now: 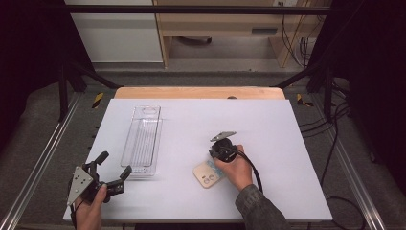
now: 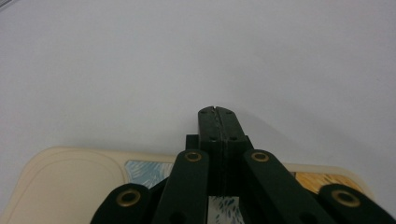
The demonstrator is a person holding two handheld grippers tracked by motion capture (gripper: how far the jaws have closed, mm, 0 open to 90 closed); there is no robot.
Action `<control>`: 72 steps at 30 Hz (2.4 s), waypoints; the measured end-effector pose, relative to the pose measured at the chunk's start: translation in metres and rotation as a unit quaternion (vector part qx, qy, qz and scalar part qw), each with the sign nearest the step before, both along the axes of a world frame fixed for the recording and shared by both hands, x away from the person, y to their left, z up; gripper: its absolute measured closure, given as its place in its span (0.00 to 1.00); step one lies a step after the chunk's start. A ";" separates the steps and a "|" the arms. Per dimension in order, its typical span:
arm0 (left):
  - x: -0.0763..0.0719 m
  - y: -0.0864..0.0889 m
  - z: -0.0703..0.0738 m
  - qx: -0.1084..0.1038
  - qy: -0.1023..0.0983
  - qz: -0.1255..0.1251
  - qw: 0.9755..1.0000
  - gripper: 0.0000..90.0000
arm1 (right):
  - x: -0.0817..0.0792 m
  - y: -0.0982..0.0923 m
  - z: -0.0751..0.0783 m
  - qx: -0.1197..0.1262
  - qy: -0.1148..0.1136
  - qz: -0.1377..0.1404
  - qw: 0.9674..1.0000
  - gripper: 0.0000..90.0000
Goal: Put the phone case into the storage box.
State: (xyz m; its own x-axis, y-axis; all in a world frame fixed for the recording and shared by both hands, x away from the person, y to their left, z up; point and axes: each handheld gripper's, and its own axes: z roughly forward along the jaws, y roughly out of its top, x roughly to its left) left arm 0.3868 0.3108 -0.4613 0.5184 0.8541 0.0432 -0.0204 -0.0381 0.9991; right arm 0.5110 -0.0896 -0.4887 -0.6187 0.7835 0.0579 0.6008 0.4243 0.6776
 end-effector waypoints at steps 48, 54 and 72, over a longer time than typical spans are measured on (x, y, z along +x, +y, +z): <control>-0.007 -0.009 0.001 0.014 0.004 -0.022 1.000 0.03 | -0.067 -0.079 0.026 0.140 -0.175 -0.064 0.972 0.55; -0.008 -0.011 0.001 0.018 0.013 -0.028 0.999 0.03 | -0.088 -0.107 0.027 0.139 -0.209 -0.093 0.963 0.13; -0.019 -0.024 0.012 0.031 0.025 -0.045 0.998 0.01 | -0.113 -0.152 0.010 0.165 -0.257 -0.096 0.947 0.07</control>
State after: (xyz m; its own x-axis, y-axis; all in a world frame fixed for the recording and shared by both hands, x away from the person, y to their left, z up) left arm 0.3673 0.2872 -0.4496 0.5960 0.8001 0.0674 0.0229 -0.1009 0.9946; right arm 0.3977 -0.2414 -0.4791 -0.4804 0.8756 0.0496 0.2007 0.0548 0.9781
